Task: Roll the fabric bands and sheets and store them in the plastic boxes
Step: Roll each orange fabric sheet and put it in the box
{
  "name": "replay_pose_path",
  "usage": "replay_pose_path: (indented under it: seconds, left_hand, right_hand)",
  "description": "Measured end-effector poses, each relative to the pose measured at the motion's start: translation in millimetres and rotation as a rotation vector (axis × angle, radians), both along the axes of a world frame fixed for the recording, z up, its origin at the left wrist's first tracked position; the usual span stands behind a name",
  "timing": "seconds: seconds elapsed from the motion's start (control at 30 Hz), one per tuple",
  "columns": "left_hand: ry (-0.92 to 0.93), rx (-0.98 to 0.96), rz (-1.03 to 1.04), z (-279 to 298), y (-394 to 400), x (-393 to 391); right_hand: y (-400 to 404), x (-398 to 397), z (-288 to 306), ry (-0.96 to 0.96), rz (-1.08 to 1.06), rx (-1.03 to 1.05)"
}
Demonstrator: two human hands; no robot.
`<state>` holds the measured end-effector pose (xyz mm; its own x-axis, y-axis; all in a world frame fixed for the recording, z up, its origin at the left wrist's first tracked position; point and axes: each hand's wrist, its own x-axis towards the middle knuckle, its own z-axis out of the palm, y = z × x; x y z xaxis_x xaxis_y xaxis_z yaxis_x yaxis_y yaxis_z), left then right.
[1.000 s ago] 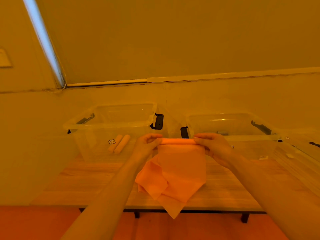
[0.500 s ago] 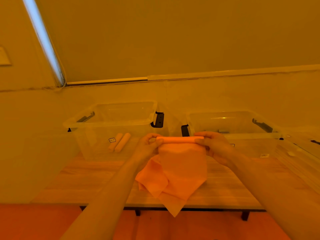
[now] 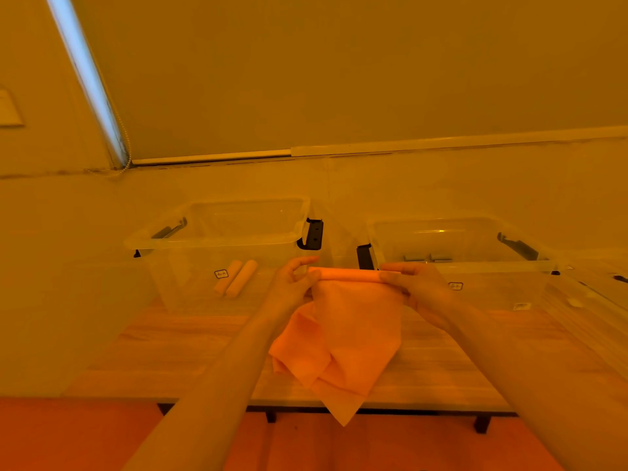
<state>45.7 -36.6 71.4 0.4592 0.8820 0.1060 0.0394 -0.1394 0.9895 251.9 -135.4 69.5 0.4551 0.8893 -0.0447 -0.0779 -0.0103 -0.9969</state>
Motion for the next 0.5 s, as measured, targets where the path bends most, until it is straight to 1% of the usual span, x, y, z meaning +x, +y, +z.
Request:
replay_pose_path:
  seconds: [0.1,0.2,0.3,0.5]
  left_hand:
    - [0.033,-0.016,0.003,1.4,-1.3,0.4]
    - [0.048,-0.011,-0.002,1.4,-0.5,0.9]
    - [0.01,-0.02,-0.009,2.5,-3.8,0.0]
    - [0.021,-0.018,-0.001,-0.4,0.5,0.3]
  right_hand:
    - [-2.8,-0.4,2.4,0.074,0.048,-0.019]
    - [-5.2,0.0,1.9,0.057,0.058,-0.025]
    - [-6.1,-1.1,1.3,0.046,0.059,-0.038]
    - [-4.4,0.2,2.1,0.115,0.062,-0.006]
